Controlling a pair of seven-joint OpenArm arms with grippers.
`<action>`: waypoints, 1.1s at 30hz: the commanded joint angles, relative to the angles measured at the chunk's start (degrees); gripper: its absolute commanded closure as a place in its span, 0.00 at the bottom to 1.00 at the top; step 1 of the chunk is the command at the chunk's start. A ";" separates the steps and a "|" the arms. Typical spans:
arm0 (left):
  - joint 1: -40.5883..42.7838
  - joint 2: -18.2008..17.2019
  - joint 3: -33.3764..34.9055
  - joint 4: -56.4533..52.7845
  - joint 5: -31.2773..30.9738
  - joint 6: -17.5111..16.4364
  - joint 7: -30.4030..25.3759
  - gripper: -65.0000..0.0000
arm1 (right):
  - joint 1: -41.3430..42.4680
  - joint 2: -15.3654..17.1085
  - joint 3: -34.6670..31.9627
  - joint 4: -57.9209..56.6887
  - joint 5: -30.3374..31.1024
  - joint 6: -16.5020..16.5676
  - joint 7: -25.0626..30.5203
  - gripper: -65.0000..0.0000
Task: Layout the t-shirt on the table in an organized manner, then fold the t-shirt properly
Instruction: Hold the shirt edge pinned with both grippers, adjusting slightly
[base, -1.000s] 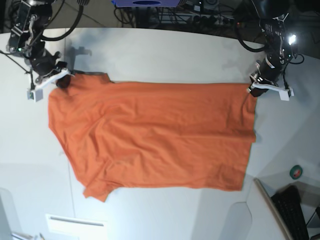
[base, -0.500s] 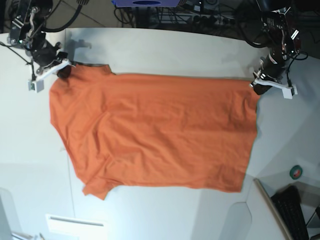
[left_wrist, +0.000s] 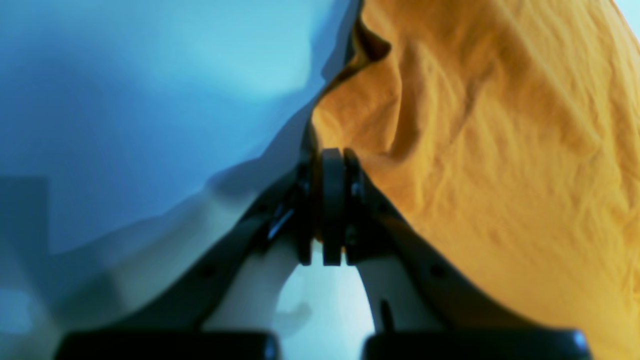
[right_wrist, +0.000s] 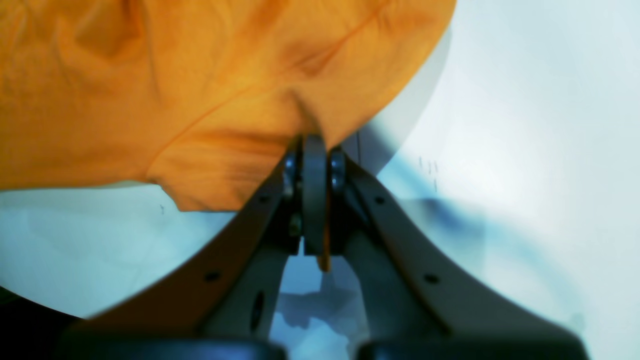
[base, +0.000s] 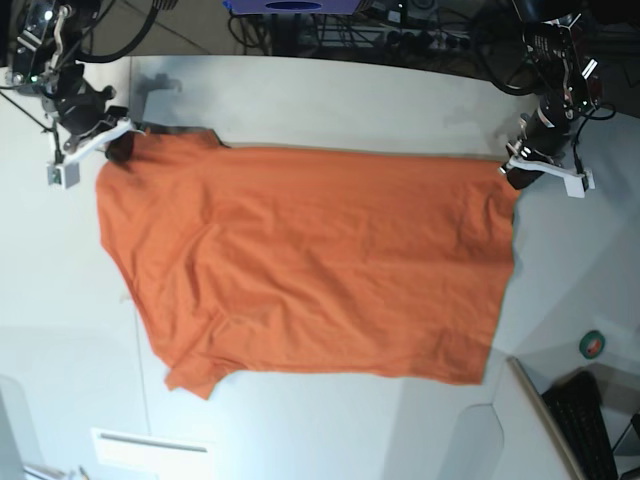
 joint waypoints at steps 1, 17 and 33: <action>-0.12 -0.70 -0.22 1.19 -0.68 -0.35 -1.06 1.00 | 0.17 0.51 0.09 0.93 0.61 0.17 1.11 1.00; 1.28 -0.61 -0.22 2.24 -0.94 -0.27 -1.06 1.00 | 0.17 0.51 0.09 1.02 0.61 0.17 1.11 1.00; 1.19 0.97 -0.22 2.42 -0.68 -0.27 -1.06 1.00 | -0.89 0.60 0.09 1.02 0.61 0.09 1.11 1.00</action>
